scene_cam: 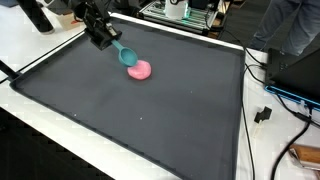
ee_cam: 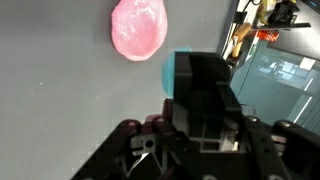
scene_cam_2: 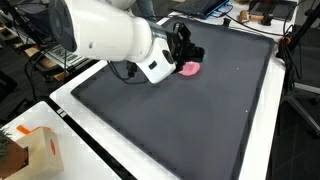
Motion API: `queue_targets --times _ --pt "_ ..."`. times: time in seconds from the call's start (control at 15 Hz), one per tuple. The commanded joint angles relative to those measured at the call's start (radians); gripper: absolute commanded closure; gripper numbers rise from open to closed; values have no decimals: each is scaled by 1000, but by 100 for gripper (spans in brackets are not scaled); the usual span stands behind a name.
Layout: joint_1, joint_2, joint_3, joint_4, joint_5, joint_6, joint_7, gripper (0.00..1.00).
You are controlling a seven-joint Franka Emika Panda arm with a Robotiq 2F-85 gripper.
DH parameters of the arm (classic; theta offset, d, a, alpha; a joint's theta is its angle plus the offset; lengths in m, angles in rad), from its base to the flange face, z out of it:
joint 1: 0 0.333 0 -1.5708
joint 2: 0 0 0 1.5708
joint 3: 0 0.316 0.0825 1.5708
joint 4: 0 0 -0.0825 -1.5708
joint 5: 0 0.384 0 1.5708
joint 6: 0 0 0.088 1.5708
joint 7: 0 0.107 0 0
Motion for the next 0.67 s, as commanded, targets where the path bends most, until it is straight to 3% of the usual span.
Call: queue_targets --times 0.0,0.33,0.6 --pt "15 -49 4 -16 -12 38 80 75" --pt "63 -122 9 -37 -46 155 215 75" --pt "123 -191 25 -61 -156 306 373 75"
